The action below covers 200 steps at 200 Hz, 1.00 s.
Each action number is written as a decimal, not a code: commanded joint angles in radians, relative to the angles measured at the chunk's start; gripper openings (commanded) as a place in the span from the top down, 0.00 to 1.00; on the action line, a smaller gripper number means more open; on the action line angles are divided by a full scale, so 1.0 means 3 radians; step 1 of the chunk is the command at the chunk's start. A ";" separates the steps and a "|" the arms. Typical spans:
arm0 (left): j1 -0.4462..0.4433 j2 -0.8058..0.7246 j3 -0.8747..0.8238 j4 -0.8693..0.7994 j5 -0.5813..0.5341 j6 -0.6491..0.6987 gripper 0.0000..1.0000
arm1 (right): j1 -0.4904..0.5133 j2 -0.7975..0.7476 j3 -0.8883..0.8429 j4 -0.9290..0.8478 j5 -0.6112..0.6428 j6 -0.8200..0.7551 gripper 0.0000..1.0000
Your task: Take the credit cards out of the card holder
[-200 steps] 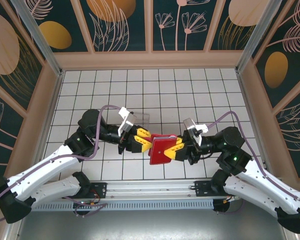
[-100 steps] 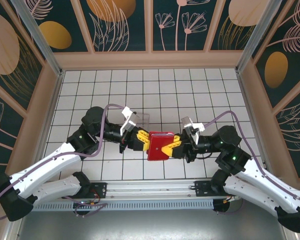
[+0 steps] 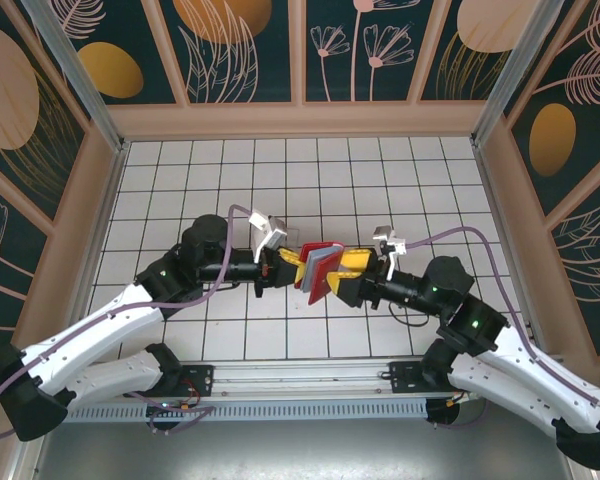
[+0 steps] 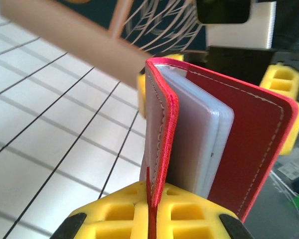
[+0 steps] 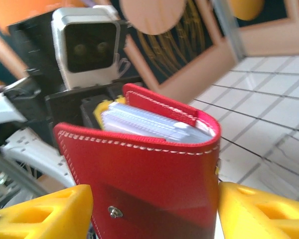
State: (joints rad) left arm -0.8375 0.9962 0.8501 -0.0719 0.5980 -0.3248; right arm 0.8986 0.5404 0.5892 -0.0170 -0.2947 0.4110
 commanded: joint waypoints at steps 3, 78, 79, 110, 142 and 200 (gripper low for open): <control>0.0000 0.0037 -0.0127 -0.0154 -0.0369 -0.0266 1.00 | 0.0005 0.0015 -0.0184 -0.0142 0.0612 0.0295 0.31; -0.0003 0.0406 -0.0723 0.0235 -0.0446 -0.0900 1.00 | -0.0097 0.0060 -0.0837 0.0153 0.0777 0.1004 0.23; -0.0002 0.0414 -0.0738 0.0243 -0.0445 -0.0911 1.00 | -0.0099 0.0060 -0.0843 0.0156 0.0772 0.1011 0.23; 0.0003 0.0691 -0.1017 0.0510 -0.0515 -0.1047 1.00 | -0.0158 0.0084 -0.1023 0.0246 0.0643 0.1161 0.19; 0.0001 0.1067 -0.1236 0.0824 -0.0585 -0.1237 1.00 | -0.0198 0.0254 -0.1146 0.0321 0.0574 0.1302 0.19; 0.0039 0.1631 -0.1527 0.1364 -0.0578 -0.1555 1.00 | -0.0208 0.1021 -0.0861 -0.0175 0.0607 0.1222 0.29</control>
State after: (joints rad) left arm -0.8341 1.4322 0.4179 0.2340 0.4286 -0.7372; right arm 0.8429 0.7685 0.2699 -0.0078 -0.1135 0.7883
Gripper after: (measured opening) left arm 0.093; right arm 0.733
